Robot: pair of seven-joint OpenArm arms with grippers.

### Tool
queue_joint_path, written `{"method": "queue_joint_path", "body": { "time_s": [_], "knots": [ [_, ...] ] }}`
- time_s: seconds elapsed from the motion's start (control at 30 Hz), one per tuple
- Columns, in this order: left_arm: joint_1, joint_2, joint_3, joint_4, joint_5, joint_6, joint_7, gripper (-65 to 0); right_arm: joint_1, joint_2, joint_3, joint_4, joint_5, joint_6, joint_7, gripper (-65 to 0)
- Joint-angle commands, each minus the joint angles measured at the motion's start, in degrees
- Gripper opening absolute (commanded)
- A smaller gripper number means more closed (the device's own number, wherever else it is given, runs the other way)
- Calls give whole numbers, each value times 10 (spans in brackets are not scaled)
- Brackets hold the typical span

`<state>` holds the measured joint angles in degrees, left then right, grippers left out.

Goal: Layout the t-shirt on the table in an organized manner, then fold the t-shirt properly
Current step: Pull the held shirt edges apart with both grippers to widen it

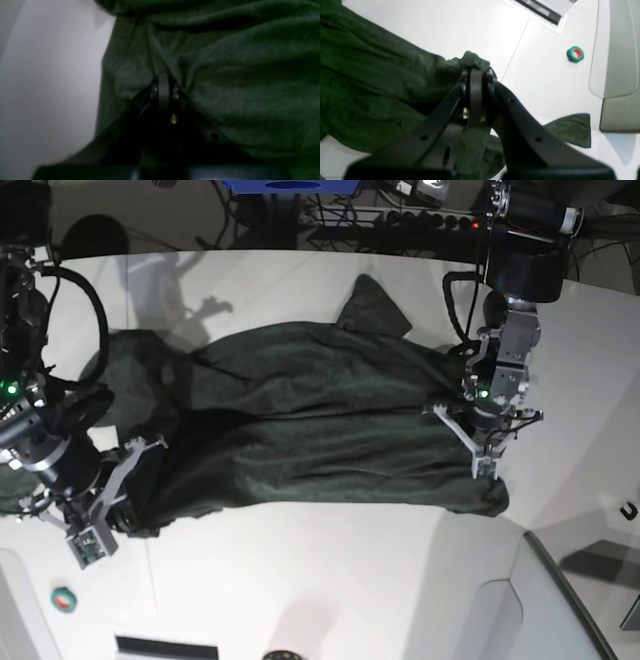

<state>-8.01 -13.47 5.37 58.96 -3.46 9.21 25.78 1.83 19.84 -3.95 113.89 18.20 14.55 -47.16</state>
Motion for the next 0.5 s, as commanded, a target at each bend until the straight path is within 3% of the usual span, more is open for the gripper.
{"method": "queue_joint_path", "body": {
  "time_s": [0.0, 0.2, 0.37, 0.47],
  "knots": [
    [18, -5, -2, 18, 0, 4, 8, -650, 10, 5, 7, 9, 3, -2, 17, -648],
    [134, -30, -5, 110, 0, 6, 9, -650, 5, 8, 8, 9, 3, -2, 18, -648],
    [175, -37, -82, 217, -1, 6, 17, -650, 7, 6, 8, 8, 3, -2, 18, -648],
    [169, -41, -134, 279, 0, 5, 58, -650, 7, 6, 8, 7, 3, -2, 18, -648]
  ]
}}
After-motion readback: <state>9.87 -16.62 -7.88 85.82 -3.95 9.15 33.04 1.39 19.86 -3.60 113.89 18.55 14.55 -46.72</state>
